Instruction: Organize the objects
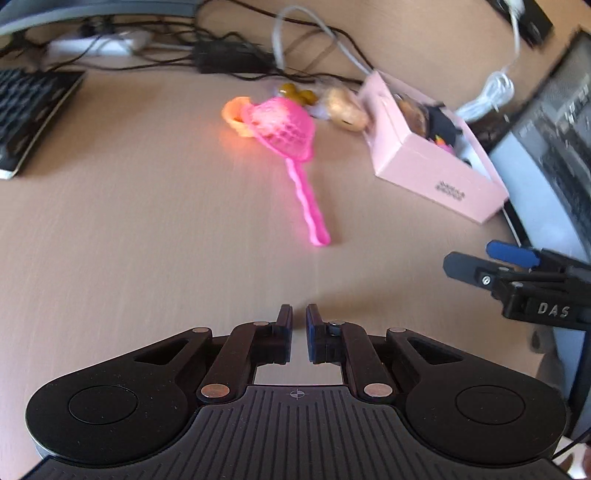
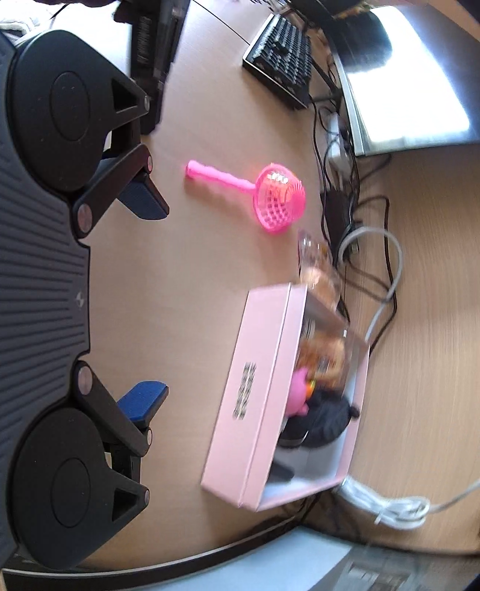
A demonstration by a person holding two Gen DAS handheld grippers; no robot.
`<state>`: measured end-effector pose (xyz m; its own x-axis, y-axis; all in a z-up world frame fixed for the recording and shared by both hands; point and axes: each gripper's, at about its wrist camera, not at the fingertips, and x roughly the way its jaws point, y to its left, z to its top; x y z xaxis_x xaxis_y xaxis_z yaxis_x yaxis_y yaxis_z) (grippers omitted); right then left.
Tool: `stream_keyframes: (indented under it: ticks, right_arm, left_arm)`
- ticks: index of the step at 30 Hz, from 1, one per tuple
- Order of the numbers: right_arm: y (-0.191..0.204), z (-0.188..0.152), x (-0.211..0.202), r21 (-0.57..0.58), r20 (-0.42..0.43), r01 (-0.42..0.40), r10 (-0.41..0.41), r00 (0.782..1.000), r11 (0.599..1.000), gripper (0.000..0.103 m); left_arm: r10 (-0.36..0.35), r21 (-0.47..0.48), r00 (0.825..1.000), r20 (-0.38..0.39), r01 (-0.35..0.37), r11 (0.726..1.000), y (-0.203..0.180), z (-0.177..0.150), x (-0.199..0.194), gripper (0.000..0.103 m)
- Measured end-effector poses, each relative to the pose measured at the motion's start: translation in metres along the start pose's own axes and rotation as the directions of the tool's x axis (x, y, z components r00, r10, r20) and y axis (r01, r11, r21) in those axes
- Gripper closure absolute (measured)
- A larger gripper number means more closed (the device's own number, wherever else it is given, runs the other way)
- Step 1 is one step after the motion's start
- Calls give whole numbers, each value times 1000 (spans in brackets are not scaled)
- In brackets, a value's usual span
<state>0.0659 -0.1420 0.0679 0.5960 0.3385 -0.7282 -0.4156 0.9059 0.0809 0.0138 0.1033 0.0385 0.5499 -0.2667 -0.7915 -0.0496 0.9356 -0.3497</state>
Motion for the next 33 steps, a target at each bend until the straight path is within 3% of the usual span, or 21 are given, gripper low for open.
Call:
stream_keyframes:
  ticks: [7,11,16,23,25,28,33]
  right_arm:
    - [33,15,12,-96,8,-48,49,999,994,8]
    - [54,34,34,-149,27,-74,79,997,986,8]
    - [68,75,72,-116,29,-138,142,989,984,8]
    - [83,113,132,-97,9,-131,133,991,987,9]
    - [84,118,144,-75,-7,-144,144,990,987,13]
    - [83,121,153,-38,-39,-190,189,981,981,41]
    - [79,112,134,-19,-23,-196,196,980,980,41]
  left_arm:
    - [48,-62,993,110,-41,997,14,1,-22,89]
    - [72,-99,990,118,-60,993,32,-5,-34,89]
    - [100,-149,985,141,-79,986,56,-17,-57,89]
    - [119,-181,980,159,-89,979,79,-25,-80,89]
    - [122,-189,980,155,-92,978,85,-27,-82,89]
    - [115,-187,983,145,-87,978,89,-24,-78,89]
    - [71,-125,989,128,-55,991,74,-9,-59,89]
